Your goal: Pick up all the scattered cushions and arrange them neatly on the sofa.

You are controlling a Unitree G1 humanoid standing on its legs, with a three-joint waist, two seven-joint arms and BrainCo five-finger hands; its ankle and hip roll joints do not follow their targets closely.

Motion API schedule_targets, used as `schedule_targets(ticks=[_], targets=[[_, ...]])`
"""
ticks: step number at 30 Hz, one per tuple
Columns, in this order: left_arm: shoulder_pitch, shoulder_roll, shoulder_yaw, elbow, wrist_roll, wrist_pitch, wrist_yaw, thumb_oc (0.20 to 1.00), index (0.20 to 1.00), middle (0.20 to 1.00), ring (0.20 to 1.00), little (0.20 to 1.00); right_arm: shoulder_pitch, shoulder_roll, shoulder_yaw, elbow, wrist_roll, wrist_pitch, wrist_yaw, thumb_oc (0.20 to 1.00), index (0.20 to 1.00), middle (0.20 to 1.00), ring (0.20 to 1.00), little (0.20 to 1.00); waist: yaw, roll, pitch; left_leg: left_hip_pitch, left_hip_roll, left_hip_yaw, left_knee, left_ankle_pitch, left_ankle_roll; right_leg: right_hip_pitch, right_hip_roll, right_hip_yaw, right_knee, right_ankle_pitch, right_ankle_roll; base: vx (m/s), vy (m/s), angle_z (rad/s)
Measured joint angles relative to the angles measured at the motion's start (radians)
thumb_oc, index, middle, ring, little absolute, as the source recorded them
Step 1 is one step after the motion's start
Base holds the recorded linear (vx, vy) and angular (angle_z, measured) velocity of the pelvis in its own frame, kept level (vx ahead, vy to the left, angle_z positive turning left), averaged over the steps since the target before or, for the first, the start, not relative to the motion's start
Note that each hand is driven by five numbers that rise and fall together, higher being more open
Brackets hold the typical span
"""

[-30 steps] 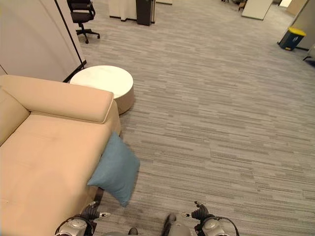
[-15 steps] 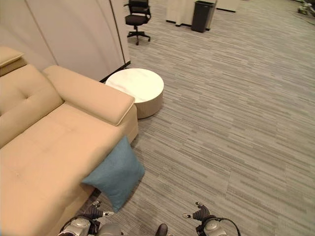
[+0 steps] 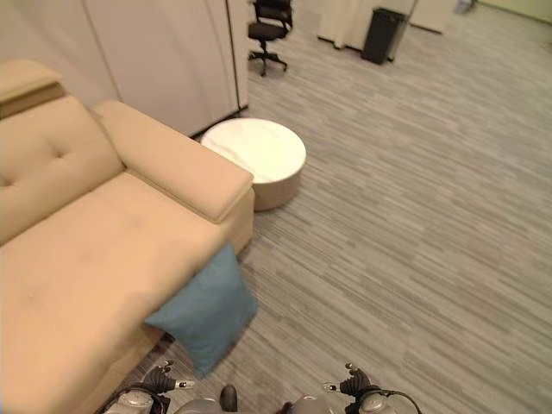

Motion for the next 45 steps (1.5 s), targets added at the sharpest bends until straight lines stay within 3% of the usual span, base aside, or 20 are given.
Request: schedule_targets(ticks=[3,4,5,6,7,9,11,13,17,19,20,24,27,28,32,36,37,39,43,45], targets=[[-0.008,-0.011,-0.013,0.006,0.0,-0.002,-0.001,1.0,1.0,1.0,1.0,1.0,-0.012,-0.004,0.019,-0.021,0.0,-0.004,0.0,1.0,1.0,1.0,1.0,1.0,0.003,0.002,0.001,0.0,-0.007,-0.119,0.006,-0.009,-0.015,-0.038,0.047,0.069,-0.261,0.042,-0.037,0.23,-0.118,1.17],[-0.012,-0.013,-0.011,0.019,0.0,-0.001,-0.002,1.0,1.0,1.0,1.0,1.0,-0.01,-0.003,0.026,-0.037,0.0,-0.006,0.0,1.0,1.0,1.0,1.0,1.0,-0.026,0.007,0.002,0.003,0.009,-0.153,0.007,-0.007,-0.02,-0.046,0.074,0.164,-0.356,0.087,-0.03,0.16,-0.065,1.3],[-0.01,-0.015,-0.015,0.023,0.0,-0.003,-0.003,1.0,1.0,1.0,1.0,1.0,-0.01,0.0,0.026,-0.037,0.0,-0.006,0.001,1.0,1.0,1.0,1.0,1.0,-0.028,0.017,0.006,0.009,0.007,-0.181,0.003,-0.009,-0.021,-0.058,0.075,0.191,-0.39,0.122,-0.02,0.22,-0.1,1.43],[-0.009,-0.019,-0.014,0.044,0.0,-0.002,-0.001,1.0,1.0,1.0,1.0,1.0,-0.01,0.002,0.028,-0.036,0.001,-0.005,0.003,1.0,1.0,1.0,1.0,1.0,-0.034,0.01,0.006,0.023,0.005,-0.23,0.004,-0.027,-0.031,-0.053,0.082,0.303,-0.463,0.18,-0.006,0.17,-0.104,0.96],[-0.005,-0.017,-0.015,0.044,0.0,-0.002,-0.001,1.0,1.0,1.0,1.0,1.0,-0.009,0.005,0.027,-0.035,0.001,-0.005,0.003,1.0,1.0,1.0,1.0,1.0,-0.039,-0.003,-0.002,0.028,0.0,-0.241,0.003,-0.031,-0.04,-0.051,0.075,0.323,-0.485,0.195,-0.008,0.17,-0.127,1.01],[0.015,-0.01,-0.021,0.045,-0.002,-0.003,0.0,1.0,1.0,1.0,1.0,1.0,-0.003,0.013,0.025,-0.026,0.001,-0.005,0.004,1.0,1.0,1.0,1.0,1.0,-0.033,-0.025,-0.013,0.046,-0.009,-0.3,0.016,-0.064,-0.071,-0.027,0.041,0.274,-0.505,0.294,-0.042,0.15,-0.157,0.87],[0.031,-0.029,-0.02,0.043,-0.002,-0.006,-0.001,1.0,1.0,1.0,1.0,1.0,0.003,0.0,0.022,-0.01,0.0,0.0,0.006,1.0,1.0,1.0,1.0,1.0,-0.028,0.007,-0.023,0.046,0.029,-0.322,0.025,-0.073,-0.084,0.018,0.061,0.205,-0.525,0.287,-0.068,0.1,-0.146,0.97],[0.031,-0.037,-0.021,0.041,-0.002,-0.007,0.0,1.0,1.0,1.0,1.0,1.0,-0.01,-0.012,0.018,-0.012,0.0,0.0,0.006,1.0,1.0,1.0,1.0,1.0,-0.02,0.019,-0.034,0.015,0.05,-0.298,0.058,-0.061,-0.113,0.036,0.077,0.162,-0.536,0.277,-0.085,0.1,-0.254,0.98],[0.0,-0.032,-0.021,0.04,-0.009,-0.007,-0.001,1.0,1.0,1.0,1.0,1.0,-0.029,-0.023,0.016,-0.017,0.001,-0.003,0.004,1.0,1.0,1.0,1.0,1.0,-0.024,-0.026,-0.015,-0.095,0.045,-0.208,0.193,0.003,-0.205,0.096,0.075,0.087,-0.613,0.267,-0.103,0.02,-0.15,1.04],[-0.016,-0.023,-0.021,0.038,-0.009,-0.005,0.0,1.0,1.0,1.0,1.0,1.0,-0.025,-0.026,0.018,-0.025,0.003,-0.007,-0.003,1.0,1.0,1.0,1.0,1.0,-0.037,-0.046,-0.001,-0.154,0.094,0.005,0.238,0.013,-0.193,0.121,0.076,-0.011,-0.638,0.261,-0.134,0.04,-0.07,1.09],[-0.02,-0.024,-0.021,0.036,-0.009,-0.006,0.0,1.0,1.0,1.0,1.0,1.0,-0.021,-0.028,0.017,-0.024,0.003,-0.01,-0.004,1.0,1.0,1.0,1.0,1.0,-0.046,-0.043,-0.001,-0.159,0.107,0.056,0.229,0.009,-0.185,0.123,0.08,-0.039,-0.638,0.254,-0.145,0.07,-0.018,0.92],[-0.018,-0.027,-0.022,0.034,-0.008,-0.004,-0.001,1.0,1.0,1.0,1.0,1.0,0.002,-0.033,0.022,-0.013,0.004,-0.008,-0.003,1.0,1.0,1.0,1.0,1.0,-0.052,-0.017,0.009,-0.156,0.153,0.117,0.069,-0.014,-0.17,0.115,0.12,-0.102,-0.633,0.237,-0.138,0.11,0.019,0.64],[-0.011,-0.016,-0.02,0.039,-0.009,-0.003,0.0,1.0,1.0,1.0,1.0,1.0,0.001,-0.024,0.023,0.007,0.004,-0.006,-0.002,1.0,1.0,1.0,1.0,1.0,-0.04,-0.005,0.03,-0.199,0.201,0.146,0.094,0.005,-0.154,0.049,0.135,-0.081,-0.478,0.192,-0.15,0.16,0.079,0.41],[-0.011,0.013,-0.019,0.041,-0.009,0.0,-0.001,1.0,1.0,1.0,1.0,1.0,0.011,-0.01,0.015,0.006,0.004,-0.001,-0.002,1.0,1.0,1.0,1.0,1.0,-0.051,-0.048,0.019,-0.187,0.182,0.161,0.086,0.021,-0.162,0.032,0.114,-0.043,-0.442,0.127,-0.158,0.21,0.138,0.35],[0.016,0.015,-0.018,0.042,-0.008,0.002,-0.002,1.0,1.0,1.0,1.0,1.0,-0.002,-0.003,0.0,0.007,0.002,-0.004,-0.002,1.0,1.0,1.0,1.0,1.0,-0.027,-0.04,0.013,-0.152,0.156,0.171,0.054,0.042,-0.149,0.057,0.1,-0.02,-0.451,0.119,-0.147,0.28,0.272,-0.06],[0.012,0.01,-0.021,0.039,-0.008,0.002,-0.002,1.0,1.0,1.0,1.0,1.0,-0.009,0.001,0.004,-0.006,0.002,-0.003,0.0,1.0,1.0,1.0,1.0,1.0,-0.029,-0.025,0.015,-0.105,0.122,0.209,0.026,0.025,-0.087,0.043,0.052,0.016,-0.372,0.1,-0.098,0.13,0.167,-0.2],[-0.001,0.015,-0.02,0.035,-0.008,-0.001,-0.001,1.0,1.0,1.0,1.0,1.0,-0.011,0.004,0.008,-0.022,0.001,-0.003,0.002,1.0,1.0,1.0,1.0,1.0,-0.028,-0.019,0.017,-0.086,0.112,0.221,0.018,0.005,-0.071,0.003,0.023,0.019,-0.271,0.098,-0.052,0.23,0.165,-0.08],[-0.006,0.022,-0.02,0.032,-0.008,-0.001,-0.001,1.0,1.0,1.0,1.0,1.0,-0.011,0.004,0.018,-0.037,0.001,-0.003,0.004,1.0,1.0,1.0,1.0,1.0,-0.03,-0.022,0.014,-0.069,0.101,0.223,0.009,-0.008,-0.07,-0.015,0.013,0.038,-0.223,0.098,-0.052,0.22,0.088,-0.09],[-0.019,0.042,-0.019,0.033,-0.009,-0.004,0.001,1.0,1.0,1.0,1.0,1.0,-0.006,0.006,0.023,-0.07,0.001,-0.005,0.007,1.0,1.0,1.0,1.0,1.0,-0.055,-0.023,0.013,-0.043,0.093,0.19,-0.042,0.018,-0.06,-0.023,0.036,0.142,-0.334,0.083,-0.028,0.14,-0.013,0.18],[-0.029,0.041,-0.019,0.041,-0.009,-0.003,0.003,1.0,1.0,1.0,1.0,1.0,-0.006,0.004,0.024,-0.076,0.001,-0.006,0.007,1.0,1.0,1.0,1.0,1.0,-0.062,-0.023,0.013,-0.035,0.094,0.179,-0.054,0.025,-0.061,-0.022,0.046,0.181,-0.437,0.136,-0.018,0.11,-0.032,0.31]])
